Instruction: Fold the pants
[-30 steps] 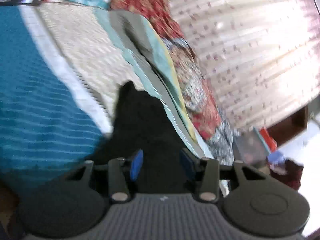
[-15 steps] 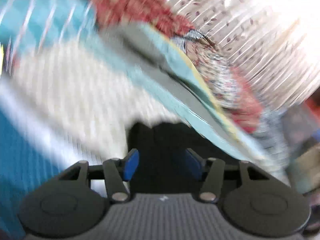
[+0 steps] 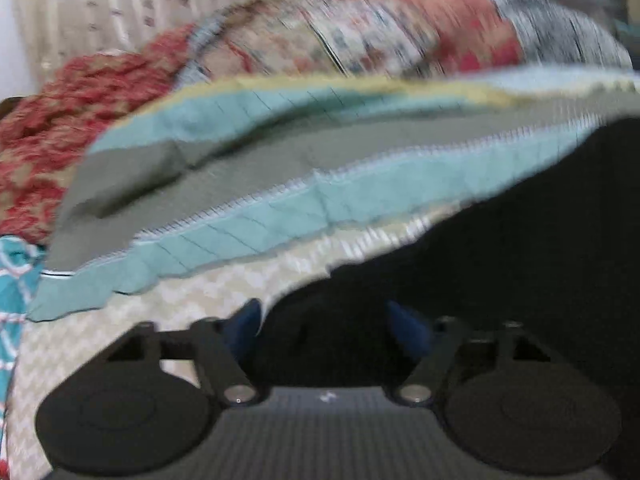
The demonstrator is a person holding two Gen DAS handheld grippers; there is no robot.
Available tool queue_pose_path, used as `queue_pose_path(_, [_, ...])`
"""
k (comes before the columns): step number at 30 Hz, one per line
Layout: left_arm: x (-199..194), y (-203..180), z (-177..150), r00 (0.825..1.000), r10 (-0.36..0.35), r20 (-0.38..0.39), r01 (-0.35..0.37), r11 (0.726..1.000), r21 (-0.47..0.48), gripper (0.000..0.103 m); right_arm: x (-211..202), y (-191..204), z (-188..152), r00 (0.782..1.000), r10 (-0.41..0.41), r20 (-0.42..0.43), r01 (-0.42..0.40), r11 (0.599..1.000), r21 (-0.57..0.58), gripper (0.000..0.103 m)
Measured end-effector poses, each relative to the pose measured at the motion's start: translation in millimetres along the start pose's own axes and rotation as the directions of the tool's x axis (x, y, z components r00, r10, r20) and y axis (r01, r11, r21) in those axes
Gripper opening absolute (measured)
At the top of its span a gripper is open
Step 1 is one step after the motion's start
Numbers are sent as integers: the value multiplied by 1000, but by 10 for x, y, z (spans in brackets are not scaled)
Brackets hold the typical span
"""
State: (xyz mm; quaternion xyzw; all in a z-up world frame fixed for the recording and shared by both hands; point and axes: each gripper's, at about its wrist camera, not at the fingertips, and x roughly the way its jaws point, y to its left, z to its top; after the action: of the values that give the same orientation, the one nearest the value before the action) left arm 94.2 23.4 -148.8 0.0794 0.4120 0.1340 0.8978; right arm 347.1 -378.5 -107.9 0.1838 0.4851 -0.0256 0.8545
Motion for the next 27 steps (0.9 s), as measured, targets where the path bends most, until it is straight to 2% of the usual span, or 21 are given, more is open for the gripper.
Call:
queue_pose_path(2, [86,-10,-96,1000,-21,-21,21,1000,2,50,194,-52,113,998,-60,-1,60,998,1,60])
queue_pose_path(4, [48,20,-149,999,-42,-7,42,999,-15,38,426,-95,215,994,-106,-37,105,994,-35,57])
queue_pose_path(5, [7,28,-158,999,-40,-2,40,999,-17,25,513,-102,208,988,-140,-60,137,989,-53,48])
queue_pose_path(6, [-38,20,-161,999,-34,5,34,999,-13,19,558,-91,167,982,-182,-43,178,981,-80,45])
queue_pose_path(7, [-89,13,-160,999,-34,12,34,999,-10,13,593,-32,145,978,-207,-14,205,973,-108,38])
queue_pose_path(8, [-171,10,-174,999,-33,27,33,999,-9,12,607,4,156,976,-218,6,217,967,-136,22])
queue_pose_path(9, [-233,8,-157,999,-30,40,31,1000,-7,12,545,-86,180,977,-214,14,214,966,-148,20])
queue_pose_path(10, [-303,-2,-142,998,-26,57,26,1000,-5,11,491,-133,185,982,-188,16,189,973,-131,16])
queue_pose_path(13, [-635,9,-95,991,-17,131,20,1000,-18,11,282,-435,271,994,-94,55,97,994,-42,14])
queue_pose_path(16, [-1043,24,-85,979,-14,205,24,999,-46,11,-121,-749,312,993,31,114,-39,997,68,13])
queue_pose_path(18, [-1309,28,-111,969,-11,246,25,998,-57,11,-468,-995,308,980,118,161,-139,982,125,13])
queue_pose_path(22, [-1789,19,-297,959,0,284,27,995,-93,11,-1190,-1551,114,944,227,240,-272,947,173,13])
queue_pose_path(27, [-2312,-40,-777,951,-9,309,66,983,-173,11,-1961,-2313,-398,919,259,296,-321,929,184,12])
